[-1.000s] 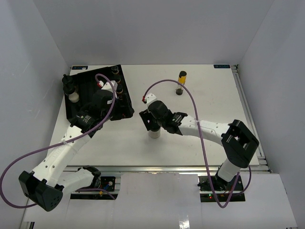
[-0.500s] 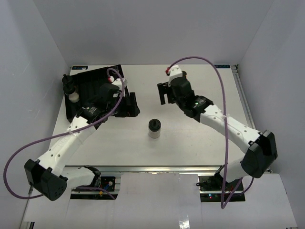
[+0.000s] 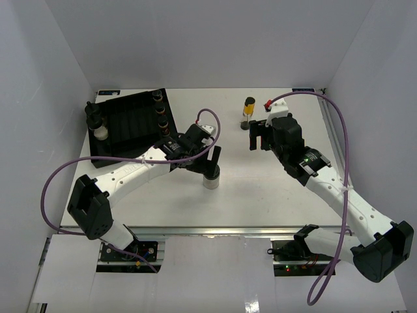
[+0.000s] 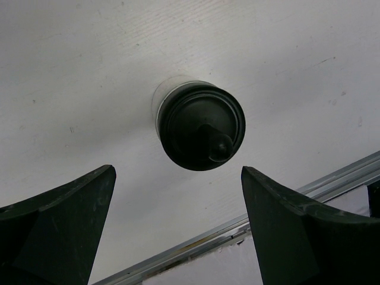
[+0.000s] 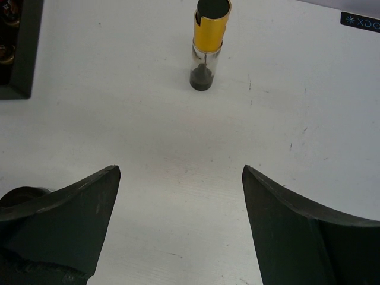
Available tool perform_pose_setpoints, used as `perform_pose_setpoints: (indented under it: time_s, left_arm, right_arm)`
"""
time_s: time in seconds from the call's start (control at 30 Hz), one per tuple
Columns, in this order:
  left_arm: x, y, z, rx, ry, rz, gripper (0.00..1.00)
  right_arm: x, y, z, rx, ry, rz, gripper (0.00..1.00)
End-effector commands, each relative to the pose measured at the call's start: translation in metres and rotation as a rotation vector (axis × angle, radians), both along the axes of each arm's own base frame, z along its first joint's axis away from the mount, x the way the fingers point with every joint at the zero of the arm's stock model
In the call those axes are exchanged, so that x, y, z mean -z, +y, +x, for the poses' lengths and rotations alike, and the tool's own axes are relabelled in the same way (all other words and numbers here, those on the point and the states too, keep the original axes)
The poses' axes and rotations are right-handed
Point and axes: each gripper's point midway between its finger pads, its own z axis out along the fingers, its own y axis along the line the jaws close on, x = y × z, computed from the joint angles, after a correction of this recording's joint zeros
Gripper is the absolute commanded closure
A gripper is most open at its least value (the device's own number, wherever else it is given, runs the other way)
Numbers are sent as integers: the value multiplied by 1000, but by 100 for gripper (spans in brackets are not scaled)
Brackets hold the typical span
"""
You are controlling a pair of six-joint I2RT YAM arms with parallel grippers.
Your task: Organize the condiment bottles
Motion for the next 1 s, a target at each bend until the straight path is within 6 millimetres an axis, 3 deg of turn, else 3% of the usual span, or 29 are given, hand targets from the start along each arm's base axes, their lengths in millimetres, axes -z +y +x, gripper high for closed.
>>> perform_pose_setpoints:
  time_s: [0.0, 0.4, 0.97]
  left_arm:
    - [-23, -14, 13, 3, -69, -35, 2]
    - [14, -27, 18, -9, -25, 55, 2]
    - [38, -37, 20, -30, -1, 89, 12]
  right_arm:
    - [-19, -2, 1, -5, -55, 23, 10]
    - [-23, -7, -3, -8, -74, 29, 9]
    - [-30, -7, -8, -23, -99, 54, 9]
